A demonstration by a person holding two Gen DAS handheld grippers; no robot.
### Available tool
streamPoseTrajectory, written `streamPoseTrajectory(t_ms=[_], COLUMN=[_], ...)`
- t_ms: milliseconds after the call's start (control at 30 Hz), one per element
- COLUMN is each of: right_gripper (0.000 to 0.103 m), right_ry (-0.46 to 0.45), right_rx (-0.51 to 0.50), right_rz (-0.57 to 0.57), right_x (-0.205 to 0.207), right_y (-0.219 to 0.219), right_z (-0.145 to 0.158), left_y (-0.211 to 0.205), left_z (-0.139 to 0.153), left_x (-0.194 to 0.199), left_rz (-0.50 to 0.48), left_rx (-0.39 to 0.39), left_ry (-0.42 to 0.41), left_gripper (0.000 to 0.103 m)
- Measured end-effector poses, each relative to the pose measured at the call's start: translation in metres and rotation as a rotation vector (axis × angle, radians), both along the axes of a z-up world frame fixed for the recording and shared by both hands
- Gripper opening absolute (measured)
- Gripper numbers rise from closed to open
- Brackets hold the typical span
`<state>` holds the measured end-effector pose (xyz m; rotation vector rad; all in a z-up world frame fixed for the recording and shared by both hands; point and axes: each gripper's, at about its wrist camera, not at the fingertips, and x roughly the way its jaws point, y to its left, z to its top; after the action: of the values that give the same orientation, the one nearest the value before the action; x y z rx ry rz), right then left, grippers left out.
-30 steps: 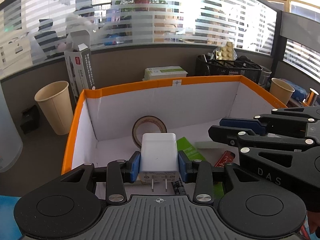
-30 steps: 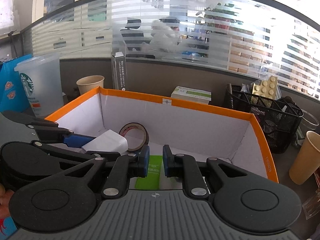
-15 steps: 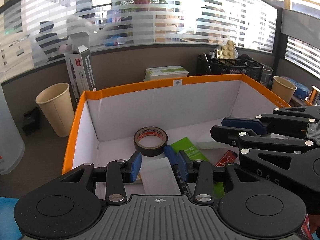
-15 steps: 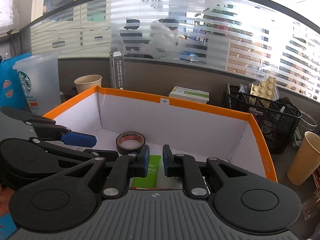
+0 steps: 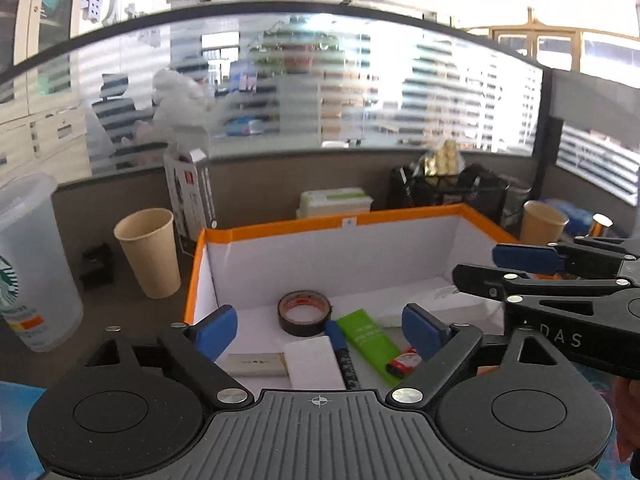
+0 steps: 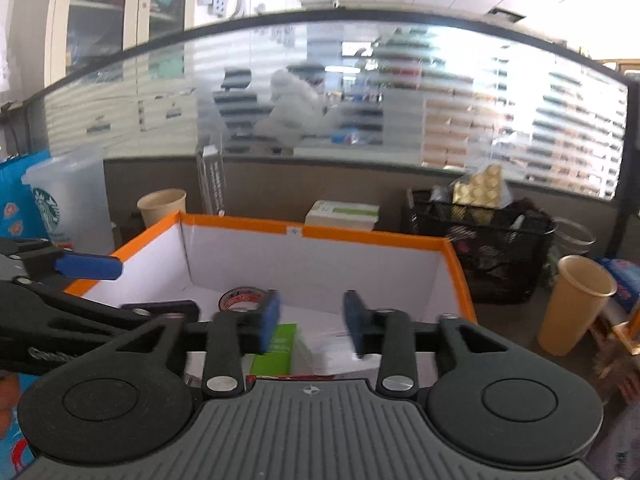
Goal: Organize rigid objects
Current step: 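Release the charger with the left gripper while the right gripper drops the lighter in, then move both open grippers back to the markers on the mat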
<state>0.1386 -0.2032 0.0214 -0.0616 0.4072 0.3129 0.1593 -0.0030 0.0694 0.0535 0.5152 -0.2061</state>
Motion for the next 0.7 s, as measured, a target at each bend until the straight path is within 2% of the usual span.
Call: streamPoseTrajectory(t_ms=[100,167,233,500,700], right_gripper=[0.045,0.055,0.055,0.056,0.059], right_ry=[-0.038,-0.075,-0.102,-0.024,-0.017], right_rx=[-0.005,-0.010,-0.027,-0.018,0.003], right_rz=[-0.024,-0.053,-0.096,-0.169,-0.202], right_x=[-0.021,-0.040,-0.059,-0.099,-0.112], right_y=[-0.007,-0.013,-0.021,-0.050,-0.065], right_z=[0.008,0.011,0.011,-0.016,-0.025], left_y=[0.000,-0.001,-0.004,-0.039,-0.061], left_z=[0.010,0.013,0.012,-0.028,-0.059], left_x=[-0.019,-0.033,-0.045,-0.067,-0.066], left_rz=[0.001,-0.013,-0.033,-0.145,-0.147], left_rx=[0.010,0.020,0.033,0.116,0.188], left_ry=[-0.038,-0.053,-0.057,0.034,0.087], left_gripper=[0.099,0.101,0.102,0.102,0.102])
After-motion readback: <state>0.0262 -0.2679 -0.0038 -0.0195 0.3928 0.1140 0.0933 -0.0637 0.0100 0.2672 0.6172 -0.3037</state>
